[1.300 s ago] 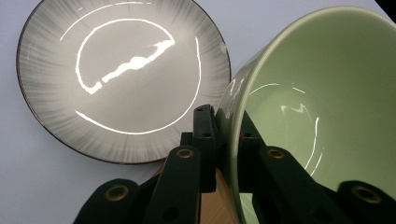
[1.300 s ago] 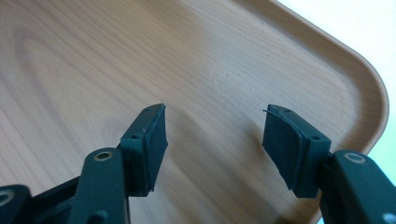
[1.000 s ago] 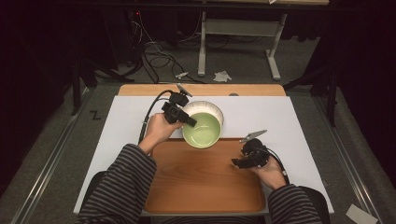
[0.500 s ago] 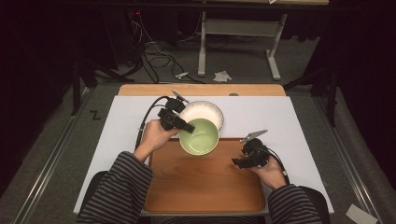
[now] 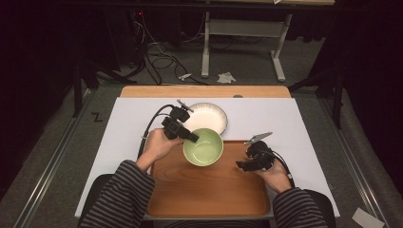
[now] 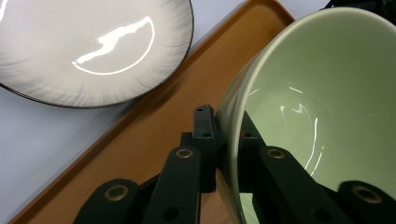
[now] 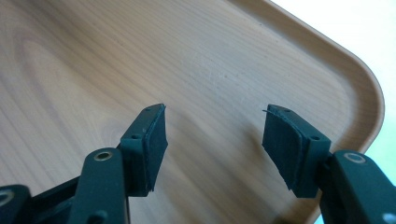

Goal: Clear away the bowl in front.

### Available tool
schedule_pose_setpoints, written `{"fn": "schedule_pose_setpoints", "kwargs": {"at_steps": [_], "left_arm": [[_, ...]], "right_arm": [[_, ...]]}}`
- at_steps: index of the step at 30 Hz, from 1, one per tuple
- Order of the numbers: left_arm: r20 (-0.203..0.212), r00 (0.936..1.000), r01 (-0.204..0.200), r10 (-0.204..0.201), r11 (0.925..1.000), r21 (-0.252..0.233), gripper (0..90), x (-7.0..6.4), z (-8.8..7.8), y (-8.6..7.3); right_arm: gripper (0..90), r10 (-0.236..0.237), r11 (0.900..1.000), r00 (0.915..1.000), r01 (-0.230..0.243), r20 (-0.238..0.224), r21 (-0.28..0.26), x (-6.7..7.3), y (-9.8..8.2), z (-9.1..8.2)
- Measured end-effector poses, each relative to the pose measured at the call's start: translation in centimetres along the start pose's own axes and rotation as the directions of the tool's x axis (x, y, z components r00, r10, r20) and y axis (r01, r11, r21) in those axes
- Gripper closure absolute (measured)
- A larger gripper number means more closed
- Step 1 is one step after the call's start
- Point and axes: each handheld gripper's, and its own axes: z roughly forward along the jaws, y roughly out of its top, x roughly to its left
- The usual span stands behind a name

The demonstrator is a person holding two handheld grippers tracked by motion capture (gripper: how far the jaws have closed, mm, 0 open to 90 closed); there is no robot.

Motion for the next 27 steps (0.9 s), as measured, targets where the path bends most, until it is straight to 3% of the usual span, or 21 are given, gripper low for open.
{"fn": "schedule_pose_setpoints", "kwargs": {"at_steps": [27], "left_arm": [[-0.036, 0.9991, -0.020, 0.022, 0.9976, 0.066, 83.4, 0.0, 2.4, -2.1]], "right_arm": [[41.2, -0.007, 1.000, 1.0000, 0.007, -0.001, 0.000, 0.0, 0.0, 0.0]]}}
